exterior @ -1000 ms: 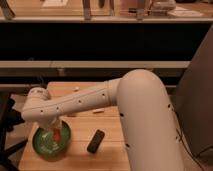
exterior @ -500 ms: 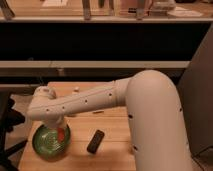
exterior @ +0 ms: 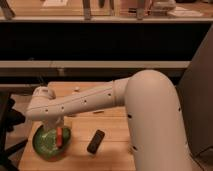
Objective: Place the pepper in the ceramic bowl
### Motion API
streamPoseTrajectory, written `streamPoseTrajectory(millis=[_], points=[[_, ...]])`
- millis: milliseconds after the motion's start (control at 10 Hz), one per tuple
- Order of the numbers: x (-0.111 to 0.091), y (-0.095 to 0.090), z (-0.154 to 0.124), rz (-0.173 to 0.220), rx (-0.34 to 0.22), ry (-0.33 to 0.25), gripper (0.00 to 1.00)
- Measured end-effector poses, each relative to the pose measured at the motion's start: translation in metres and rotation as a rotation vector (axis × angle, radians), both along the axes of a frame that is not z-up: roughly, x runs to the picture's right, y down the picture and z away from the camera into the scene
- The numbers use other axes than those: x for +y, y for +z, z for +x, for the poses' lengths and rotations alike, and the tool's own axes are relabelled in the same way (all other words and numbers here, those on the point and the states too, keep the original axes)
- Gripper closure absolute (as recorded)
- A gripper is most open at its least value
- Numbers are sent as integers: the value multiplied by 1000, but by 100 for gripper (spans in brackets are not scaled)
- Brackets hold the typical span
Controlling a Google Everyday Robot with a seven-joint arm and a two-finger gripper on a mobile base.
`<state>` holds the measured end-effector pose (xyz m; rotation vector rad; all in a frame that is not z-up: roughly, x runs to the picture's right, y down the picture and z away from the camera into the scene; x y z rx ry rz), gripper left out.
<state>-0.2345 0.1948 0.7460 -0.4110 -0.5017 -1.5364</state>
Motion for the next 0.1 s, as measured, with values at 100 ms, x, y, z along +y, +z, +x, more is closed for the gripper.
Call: streamPoseTrajectory(millis=[100], points=[[0,0,2,-2,2,3,20]])
